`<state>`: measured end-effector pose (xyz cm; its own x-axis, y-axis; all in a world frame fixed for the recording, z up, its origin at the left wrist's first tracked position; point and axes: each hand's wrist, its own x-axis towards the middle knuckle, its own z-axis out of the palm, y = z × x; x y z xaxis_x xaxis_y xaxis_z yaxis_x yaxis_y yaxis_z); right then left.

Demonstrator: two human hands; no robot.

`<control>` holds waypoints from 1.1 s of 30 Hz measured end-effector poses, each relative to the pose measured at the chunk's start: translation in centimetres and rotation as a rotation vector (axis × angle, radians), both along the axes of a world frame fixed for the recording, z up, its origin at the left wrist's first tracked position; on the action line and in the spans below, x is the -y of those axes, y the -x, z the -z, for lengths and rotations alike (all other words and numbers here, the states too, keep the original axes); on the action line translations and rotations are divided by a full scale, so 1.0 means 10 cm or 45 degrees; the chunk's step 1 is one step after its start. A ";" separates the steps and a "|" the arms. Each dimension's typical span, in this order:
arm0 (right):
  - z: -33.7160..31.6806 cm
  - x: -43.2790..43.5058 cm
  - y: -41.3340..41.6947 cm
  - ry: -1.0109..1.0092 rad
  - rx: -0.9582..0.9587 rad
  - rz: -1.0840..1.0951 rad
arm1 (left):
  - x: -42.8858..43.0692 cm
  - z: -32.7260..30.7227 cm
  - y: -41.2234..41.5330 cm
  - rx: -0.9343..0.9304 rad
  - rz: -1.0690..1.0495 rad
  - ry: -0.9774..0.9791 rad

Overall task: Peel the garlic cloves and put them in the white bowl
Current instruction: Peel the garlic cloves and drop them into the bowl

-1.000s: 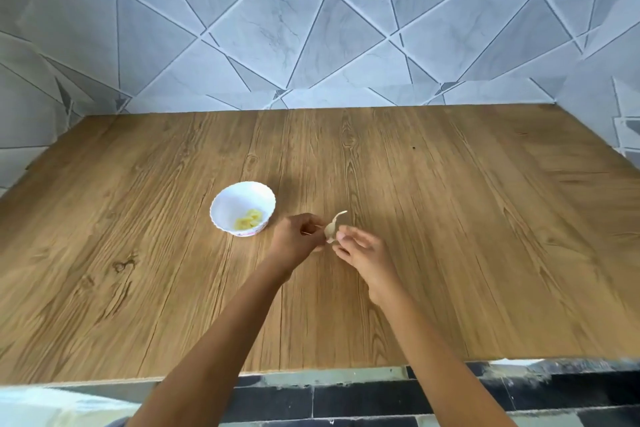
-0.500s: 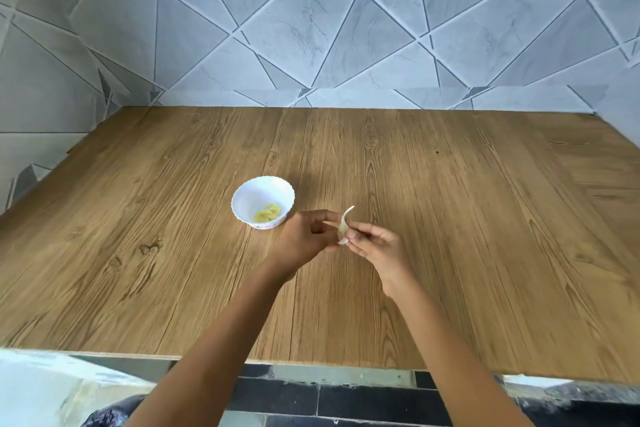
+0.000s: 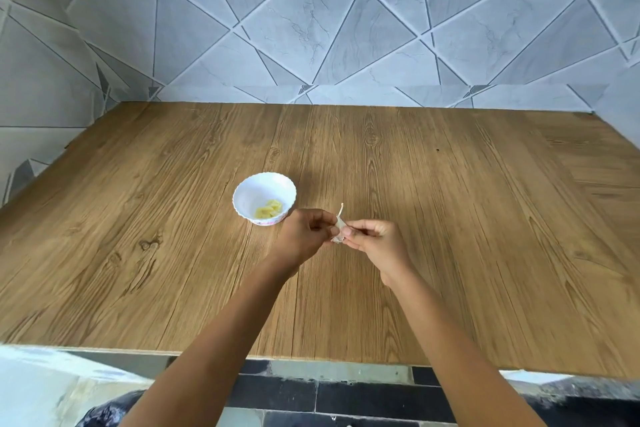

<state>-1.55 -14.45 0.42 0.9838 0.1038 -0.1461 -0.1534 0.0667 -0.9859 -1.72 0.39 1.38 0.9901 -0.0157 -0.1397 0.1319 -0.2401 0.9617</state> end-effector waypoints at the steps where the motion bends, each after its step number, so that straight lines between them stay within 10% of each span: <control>1: 0.02 -0.01 0.00 -0.003 -0.005 0.029 | 0.01 0.01 0.00 -0.004 -0.018 -0.007; 13: 0.08 -0.08 -0.01 -0.158 -0.237 0.168 | -0.07 0.06 -0.04 -0.165 -0.149 0.286; 23: 0.10 0.16 0.16 0.063 -0.071 0.066 | 0.09 0.13 -0.29 0.298 0.046 -0.863; 33: 0.04 -0.10 0.43 -0.106 0.022 -0.226 | -0.24 -0.11 0.57 -0.086 0.060 0.039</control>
<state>-5.80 -13.48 0.05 0.9513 0.2869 -0.1130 -0.1530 0.1213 -0.9807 -7.42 2.75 2.47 0.9765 -0.0673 -0.2049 0.1860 -0.2184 0.9580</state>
